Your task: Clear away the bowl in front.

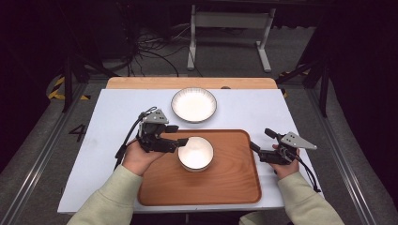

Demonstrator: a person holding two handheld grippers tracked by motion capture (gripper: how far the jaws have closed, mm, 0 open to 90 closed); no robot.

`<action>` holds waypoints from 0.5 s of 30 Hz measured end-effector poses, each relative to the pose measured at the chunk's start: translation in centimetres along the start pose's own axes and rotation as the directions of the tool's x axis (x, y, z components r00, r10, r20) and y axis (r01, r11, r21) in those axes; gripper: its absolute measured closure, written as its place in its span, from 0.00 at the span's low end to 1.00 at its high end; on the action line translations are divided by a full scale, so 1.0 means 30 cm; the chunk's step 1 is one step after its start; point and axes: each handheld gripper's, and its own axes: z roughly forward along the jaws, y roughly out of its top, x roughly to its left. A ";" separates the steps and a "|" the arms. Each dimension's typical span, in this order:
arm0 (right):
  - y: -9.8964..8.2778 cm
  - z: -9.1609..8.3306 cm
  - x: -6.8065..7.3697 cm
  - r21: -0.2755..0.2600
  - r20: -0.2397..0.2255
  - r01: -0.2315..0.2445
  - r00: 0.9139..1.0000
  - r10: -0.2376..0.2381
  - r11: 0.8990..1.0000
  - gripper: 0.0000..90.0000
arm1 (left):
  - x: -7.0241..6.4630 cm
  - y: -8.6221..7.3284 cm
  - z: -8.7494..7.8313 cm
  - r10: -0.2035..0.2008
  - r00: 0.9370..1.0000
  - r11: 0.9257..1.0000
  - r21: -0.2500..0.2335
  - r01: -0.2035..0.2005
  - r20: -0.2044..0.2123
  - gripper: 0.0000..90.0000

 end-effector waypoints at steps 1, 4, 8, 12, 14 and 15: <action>0.000 0.001 0.001 0.001 -0.004 0.004 1.000 -0.004 1.000 0.10 | 0.001 -0.007 -0.010 0.003 1.000 1.000 -0.009 -0.003 -0.004 0.41; 0.000 0.001 0.005 0.004 -0.012 0.007 1.000 -0.007 1.000 0.10 | 0.000 -0.031 -0.038 -0.012 1.000 0.999 -0.044 0.011 -0.014 0.39; 0.000 0.000 0.005 0.001 -0.014 0.004 1.000 -0.004 1.000 0.10 | 0.004 -0.055 -0.063 -0.010 1.000 0.998 -0.068 0.008 -0.027 0.38; 0.000 0.000 0.005 0.001 -0.014 0.003 1.000 -0.003 1.000 0.10 | 0.006 -0.085 -0.100 -0.010 0.999 0.994 -0.110 0.005 -0.044 0.37; 0.000 0.000 0.005 0.002 -0.017 0.004 1.000 -0.004 1.000 0.10 | 0.008 -0.099 -0.116 -0.013 0.999 0.992 -0.127 0.007 -0.050 0.36; 0.000 0.000 0.005 0.003 -0.017 0.004 1.000 -0.004 1.000 0.10 | 0.008 -0.106 -0.124 -0.012 0.998 0.991 -0.133 0.004 -0.060 0.36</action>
